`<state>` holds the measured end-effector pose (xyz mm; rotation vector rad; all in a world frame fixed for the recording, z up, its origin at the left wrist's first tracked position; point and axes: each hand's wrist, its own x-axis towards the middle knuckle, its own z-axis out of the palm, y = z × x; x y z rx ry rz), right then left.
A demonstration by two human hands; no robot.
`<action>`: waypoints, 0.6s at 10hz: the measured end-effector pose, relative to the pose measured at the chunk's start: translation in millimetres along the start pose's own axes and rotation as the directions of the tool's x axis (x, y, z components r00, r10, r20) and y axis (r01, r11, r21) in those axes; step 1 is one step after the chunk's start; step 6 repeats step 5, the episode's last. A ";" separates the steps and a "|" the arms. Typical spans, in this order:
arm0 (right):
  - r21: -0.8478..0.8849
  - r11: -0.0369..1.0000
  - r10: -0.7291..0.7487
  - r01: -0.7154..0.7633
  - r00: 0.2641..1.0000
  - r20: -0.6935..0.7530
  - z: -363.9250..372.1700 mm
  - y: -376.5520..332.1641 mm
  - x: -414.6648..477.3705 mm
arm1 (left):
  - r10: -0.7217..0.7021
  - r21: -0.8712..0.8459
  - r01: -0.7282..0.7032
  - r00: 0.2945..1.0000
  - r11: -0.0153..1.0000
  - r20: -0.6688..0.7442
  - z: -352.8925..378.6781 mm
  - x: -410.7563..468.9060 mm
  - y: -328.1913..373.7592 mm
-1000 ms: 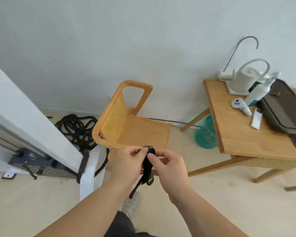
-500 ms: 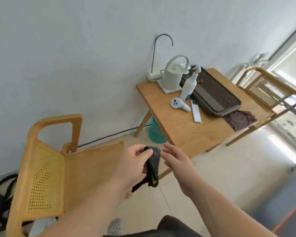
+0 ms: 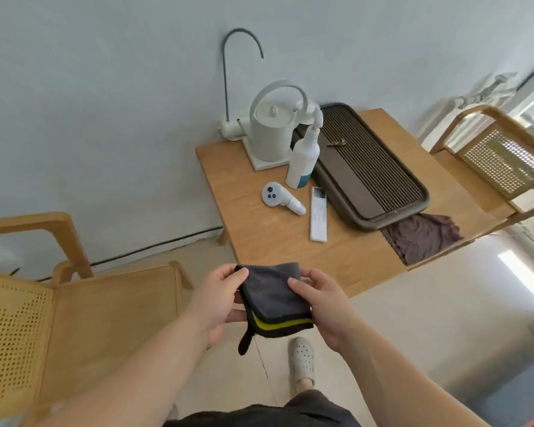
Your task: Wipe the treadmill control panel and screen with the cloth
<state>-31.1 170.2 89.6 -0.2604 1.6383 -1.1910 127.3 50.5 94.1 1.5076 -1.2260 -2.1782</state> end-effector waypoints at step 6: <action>-0.650 0.760 0.274 0.010 0.902 0.334 -89.0 -13.6 89.2 | -0.007 0.134 0.069 0.908 0.989 -0.419 101.5 34.8 -30.7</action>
